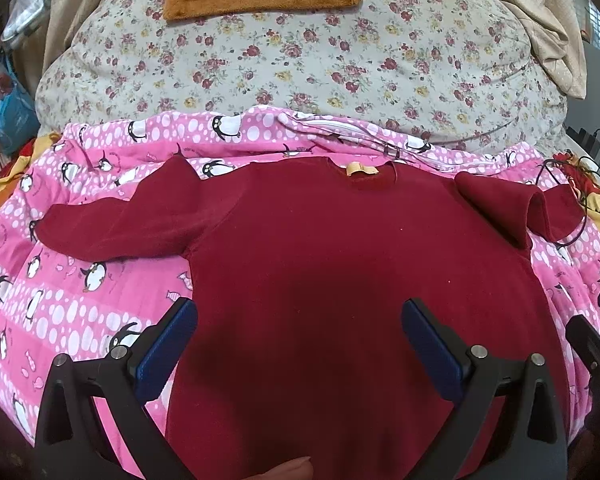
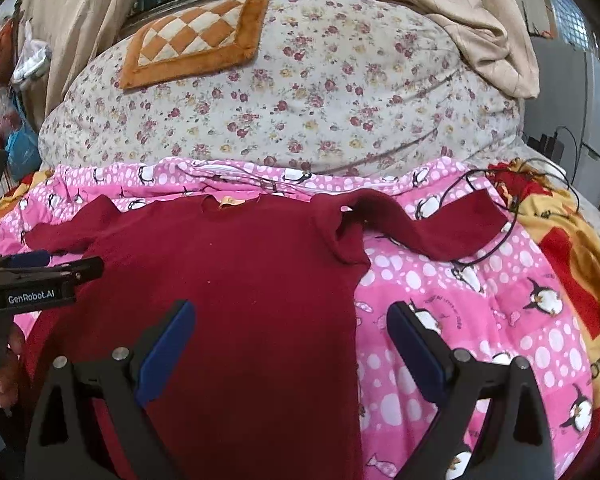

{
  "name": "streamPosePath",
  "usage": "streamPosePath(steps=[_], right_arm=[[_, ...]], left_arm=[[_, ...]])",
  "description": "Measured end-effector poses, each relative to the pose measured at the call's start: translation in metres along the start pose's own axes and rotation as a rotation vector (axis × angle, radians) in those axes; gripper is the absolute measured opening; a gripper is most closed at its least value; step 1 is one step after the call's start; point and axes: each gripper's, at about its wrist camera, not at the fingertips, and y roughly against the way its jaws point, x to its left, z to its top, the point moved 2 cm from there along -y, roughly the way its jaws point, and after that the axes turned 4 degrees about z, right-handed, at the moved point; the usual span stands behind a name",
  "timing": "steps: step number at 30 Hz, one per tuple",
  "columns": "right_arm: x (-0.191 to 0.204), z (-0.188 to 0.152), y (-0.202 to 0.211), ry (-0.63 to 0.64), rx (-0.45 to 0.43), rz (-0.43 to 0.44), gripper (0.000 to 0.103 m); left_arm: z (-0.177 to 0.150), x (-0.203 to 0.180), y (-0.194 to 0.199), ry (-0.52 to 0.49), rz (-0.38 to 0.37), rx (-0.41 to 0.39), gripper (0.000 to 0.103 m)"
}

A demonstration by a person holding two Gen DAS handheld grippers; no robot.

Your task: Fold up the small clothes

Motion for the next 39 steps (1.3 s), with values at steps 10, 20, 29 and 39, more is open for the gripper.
streamPosePath(steps=[10, 20, 29, 39], right_arm=[[0.005, -0.004, -0.008, 0.001, 0.046, 0.059, 0.098], [0.002, -0.009, -0.014, -0.002, 0.094, 0.004, 0.098], [0.0, -0.013, -0.021, -0.007, 0.142, -0.022, 0.098], [-0.003, -0.015, -0.024, -0.029, 0.156, -0.039, 0.098]], left_arm=[[0.0, 0.001, -0.002, -0.001, -0.005, 0.009, 0.097], [0.0, -0.001, -0.002, 0.004, -0.013, -0.008, 0.097], [0.001, -0.006, -0.007, -0.001, -0.143, -0.013, 0.097], [-0.005, -0.013, -0.007, -0.039, -0.106, 0.002, 0.093]])
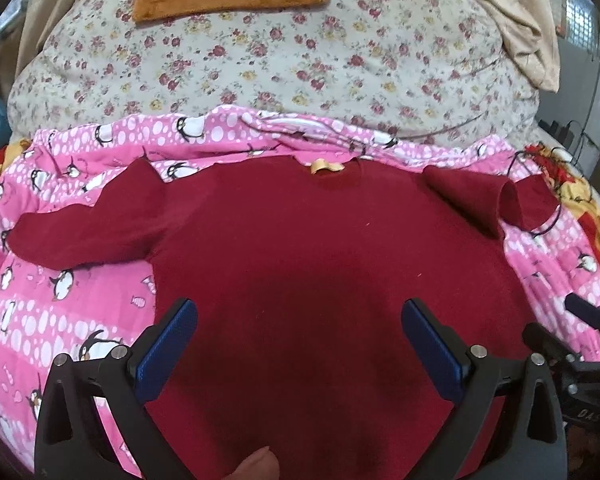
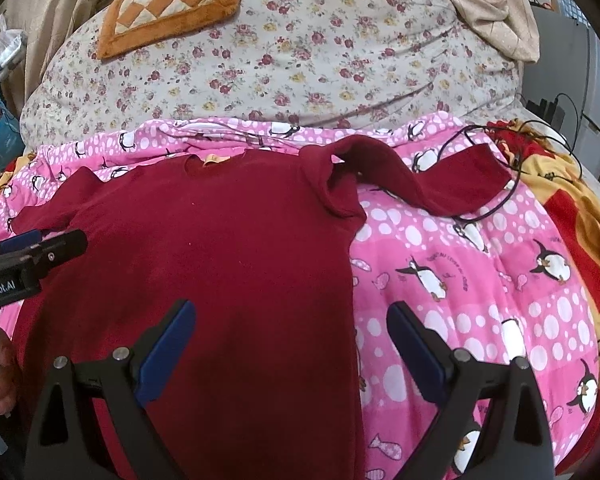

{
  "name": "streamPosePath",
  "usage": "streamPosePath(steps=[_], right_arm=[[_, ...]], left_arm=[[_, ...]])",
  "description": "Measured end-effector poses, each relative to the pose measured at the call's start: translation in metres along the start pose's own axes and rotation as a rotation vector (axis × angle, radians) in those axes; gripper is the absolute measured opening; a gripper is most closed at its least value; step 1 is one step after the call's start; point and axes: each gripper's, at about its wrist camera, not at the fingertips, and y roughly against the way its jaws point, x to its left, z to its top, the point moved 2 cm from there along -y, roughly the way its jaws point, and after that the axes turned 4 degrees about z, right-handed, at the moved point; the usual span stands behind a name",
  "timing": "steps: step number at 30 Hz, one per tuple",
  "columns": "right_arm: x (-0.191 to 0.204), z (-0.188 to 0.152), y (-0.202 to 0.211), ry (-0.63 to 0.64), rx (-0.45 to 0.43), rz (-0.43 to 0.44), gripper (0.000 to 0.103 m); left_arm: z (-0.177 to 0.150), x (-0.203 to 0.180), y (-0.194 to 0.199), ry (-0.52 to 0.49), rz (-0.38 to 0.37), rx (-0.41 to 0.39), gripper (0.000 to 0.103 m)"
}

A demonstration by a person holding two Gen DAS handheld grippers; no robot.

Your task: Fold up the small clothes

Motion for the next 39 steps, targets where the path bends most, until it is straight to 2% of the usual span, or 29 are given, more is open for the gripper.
streamPosePath(steps=[6, 10, 16, 19, 23, 24, 25, 27, 30, 35, 39], right_arm=[[-0.001, -0.001, -0.003, 0.002, 0.003, -0.003, 0.098], [0.003, 0.002, -0.006, 0.028, 0.0, -0.012, 0.098], [0.021, 0.052, -0.013, 0.139, -0.007, 0.017, 0.098], [0.024, 0.074, -0.029, 0.145, -0.01, 0.0, 0.098], [0.019, 0.053, -0.048, 0.096, -0.072, 0.014, 0.098], [0.019, 0.047, -0.056, 0.078, -0.017, -0.015, 0.097], [0.02, 0.046, -0.061, 0.052, 0.027, 0.003, 0.097], [0.024, 0.045, -0.057, 0.053, -0.005, 0.07, 0.097], [0.03, 0.043, -0.058, 0.099, -0.004, 0.027, 0.097], [0.029, 0.037, -0.068, 0.086, 0.044, 0.038, 0.097], [0.029, 0.031, -0.074, 0.082, 0.064, 0.03, 0.097]], left_arm=[[-0.005, 0.005, -0.012, 0.027, -0.024, 0.061, 0.094], [-0.003, 0.005, -0.009, 0.027, -0.013, 0.03, 0.097], [-0.002, 0.007, -0.012, 0.032, -0.006, 0.029, 0.097], [-0.003, 0.007, -0.013, 0.032, -0.005, 0.037, 0.097], [-0.003, 0.005, -0.015, 0.019, 0.003, 0.037, 0.097], [-0.003, 0.005, -0.017, 0.019, 0.001, 0.038, 0.097], [-0.002, 0.004, -0.017, 0.019, 0.001, 0.04, 0.097], [-0.002, 0.004, -0.019, 0.018, 0.001, 0.044, 0.097], [-0.002, 0.004, -0.018, 0.016, 0.006, 0.043, 0.097], [-0.002, 0.005, -0.017, 0.02, 0.002, 0.04, 0.097], [0.011, 0.019, -0.017, 0.077, -0.08, 0.06, 0.097]])
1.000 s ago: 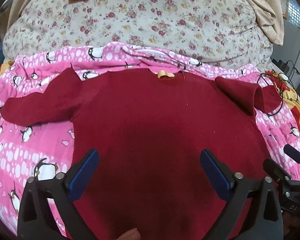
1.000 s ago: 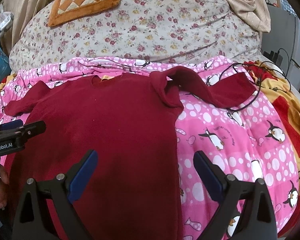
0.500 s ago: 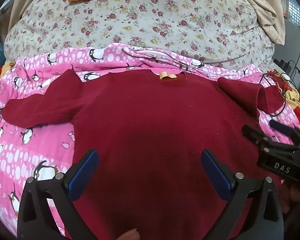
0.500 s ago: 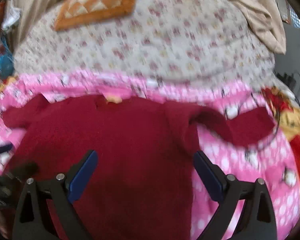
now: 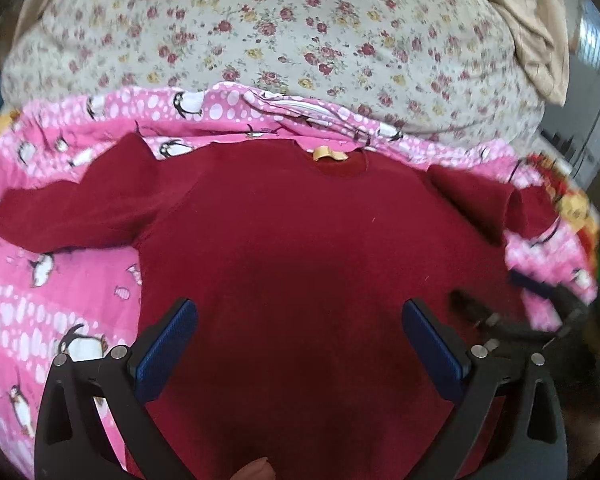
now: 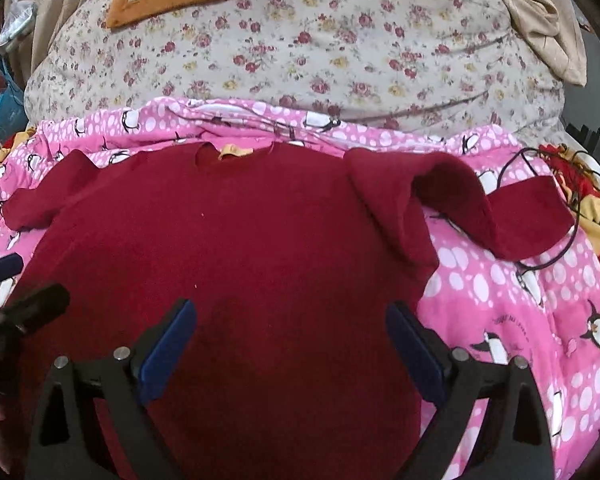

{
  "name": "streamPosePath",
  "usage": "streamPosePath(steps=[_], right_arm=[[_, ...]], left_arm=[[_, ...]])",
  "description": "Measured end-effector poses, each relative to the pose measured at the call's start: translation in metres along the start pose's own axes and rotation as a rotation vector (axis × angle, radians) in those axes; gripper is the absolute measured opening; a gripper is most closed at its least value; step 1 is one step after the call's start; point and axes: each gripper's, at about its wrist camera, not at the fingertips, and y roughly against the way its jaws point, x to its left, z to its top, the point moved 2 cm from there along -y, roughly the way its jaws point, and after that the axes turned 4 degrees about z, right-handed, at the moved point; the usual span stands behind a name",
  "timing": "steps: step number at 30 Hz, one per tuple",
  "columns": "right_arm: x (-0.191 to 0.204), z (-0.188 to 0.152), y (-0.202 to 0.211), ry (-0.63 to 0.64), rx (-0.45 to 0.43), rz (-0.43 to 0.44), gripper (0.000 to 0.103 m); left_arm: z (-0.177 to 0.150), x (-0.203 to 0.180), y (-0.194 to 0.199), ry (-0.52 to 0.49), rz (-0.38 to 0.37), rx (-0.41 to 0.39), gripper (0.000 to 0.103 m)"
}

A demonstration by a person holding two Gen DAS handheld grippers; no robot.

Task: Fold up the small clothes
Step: 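Grasp the sweater sleeve cuff with the left gripper and lift it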

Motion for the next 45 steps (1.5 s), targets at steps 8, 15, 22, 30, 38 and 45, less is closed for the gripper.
streamPosePath(steps=[8, 15, 22, 30, 38, 45], right_arm=[[0.014, -0.008, -0.018, 0.063, 0.044, -0.041, 0.098], [0.009, -0.009, -0.021, 0.036, 0.061, -0.026, 0.102], [0.009, -0.009, -0.022, 0.038, 0.063, -0.031, 0.103], [0.009, -0.008, -0.022, 0.039, 0.061, -0.03, 0.103], [0.009, -0.008, -0.024, 0.041, 0.06, -0.038, 0.103], [0.009, -0.007, -0.026, 0.038, 0.062, -0.035, 0.103]], left_arm=[[0.049, 0.112, 0.028, 0.104, 0.007, -0.07, 0.097], [0.02, 0.248, 0.022, 0.359, -0.063, -0.024, 0.097], [-0.022, 0.345, -0.002, 0.575, -0.145, 0.022, 0.095], [-0.001, 0.375, 0.002, 0.606, -0.282, -0.053, 0.091], [0.045, 0.459, -0.031, 0.755, -0.212, -0.086, 0.091], [0.061, 0.453, -0.065, 0.653, -0.105, -0.036, 0.091]])
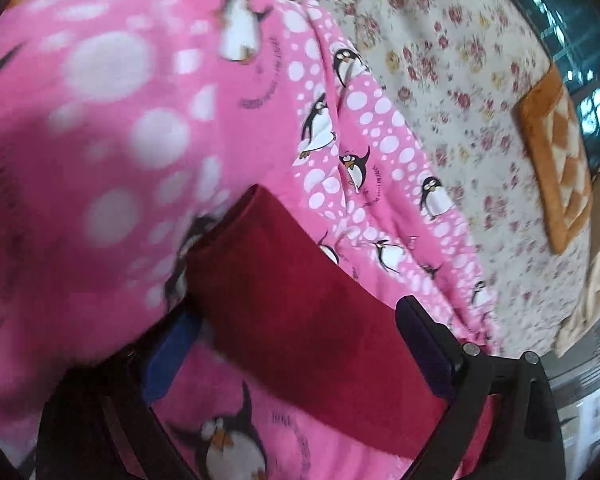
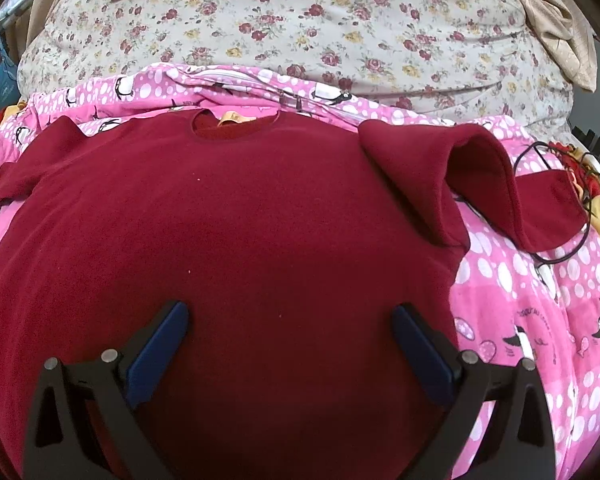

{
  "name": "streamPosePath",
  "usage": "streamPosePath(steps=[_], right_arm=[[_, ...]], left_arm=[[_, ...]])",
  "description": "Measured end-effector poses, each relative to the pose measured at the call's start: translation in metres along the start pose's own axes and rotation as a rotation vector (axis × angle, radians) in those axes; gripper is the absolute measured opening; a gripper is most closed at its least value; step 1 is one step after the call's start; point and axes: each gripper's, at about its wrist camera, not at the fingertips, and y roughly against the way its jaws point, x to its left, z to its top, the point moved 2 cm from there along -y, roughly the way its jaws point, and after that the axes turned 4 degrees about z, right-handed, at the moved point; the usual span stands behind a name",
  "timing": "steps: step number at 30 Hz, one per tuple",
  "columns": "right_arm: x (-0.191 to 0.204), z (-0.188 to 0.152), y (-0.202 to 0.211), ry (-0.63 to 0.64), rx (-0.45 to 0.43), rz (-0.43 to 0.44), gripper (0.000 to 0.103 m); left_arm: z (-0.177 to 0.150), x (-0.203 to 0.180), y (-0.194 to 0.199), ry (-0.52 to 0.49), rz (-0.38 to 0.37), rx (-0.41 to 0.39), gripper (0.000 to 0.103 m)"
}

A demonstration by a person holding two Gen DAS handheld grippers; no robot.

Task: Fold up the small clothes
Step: 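Grasp the sweater sleeve cuff with the left gripper and lift it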

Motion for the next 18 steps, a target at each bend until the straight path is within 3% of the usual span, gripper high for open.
streamPosePath(steps=[2, 4, 6, 8, 13, 15, 18], right_arm=[[0.0, 0.001, -0.001, 0.001, 0.0, -0.001, 0.103], [0.0, 0.001, 0.0, 0.0, 0.0, 0.001, 0.103], [0.0, 0.001, -0.001, -0.001, 0.0, 0.001, 0.103], [0.0, 0.001, -0.001, -0.002, 0.0, 0.002, 0.103], [0.0, 0.001, -0.002, -0.004, 0.0, 0.004, 0.103], [0.0, 0.001, -0.002, -0.004, 0.0, 0.004, 0.103], [0.0, 0.0, -0.001, -0.005, 0.001, 0.005, 0.103]], left_arm=[[0.001, -0.004, -0.005, -0.034, 0.043, -0.011, 0.09], [0.001, -0.011, -0.009, -0.081, 0.136, -0.03, 0.068], [0.0, -0.013, -0.01, -0.14, 0.326, -0.052, 0.004], [0.0, -0.018, 0.002, -0.14, 0.374, -0.101, 0.0], [0.009, -0.042, 0.08, -0.162, 0.454, -0.362, 0.0], [0.013, -0.041, 0.105, -0.136, 0.466, -0.398, 0.0], [0.003, -0.066, 0.114, -0.179, 0.431, -0.378, 0.0]])
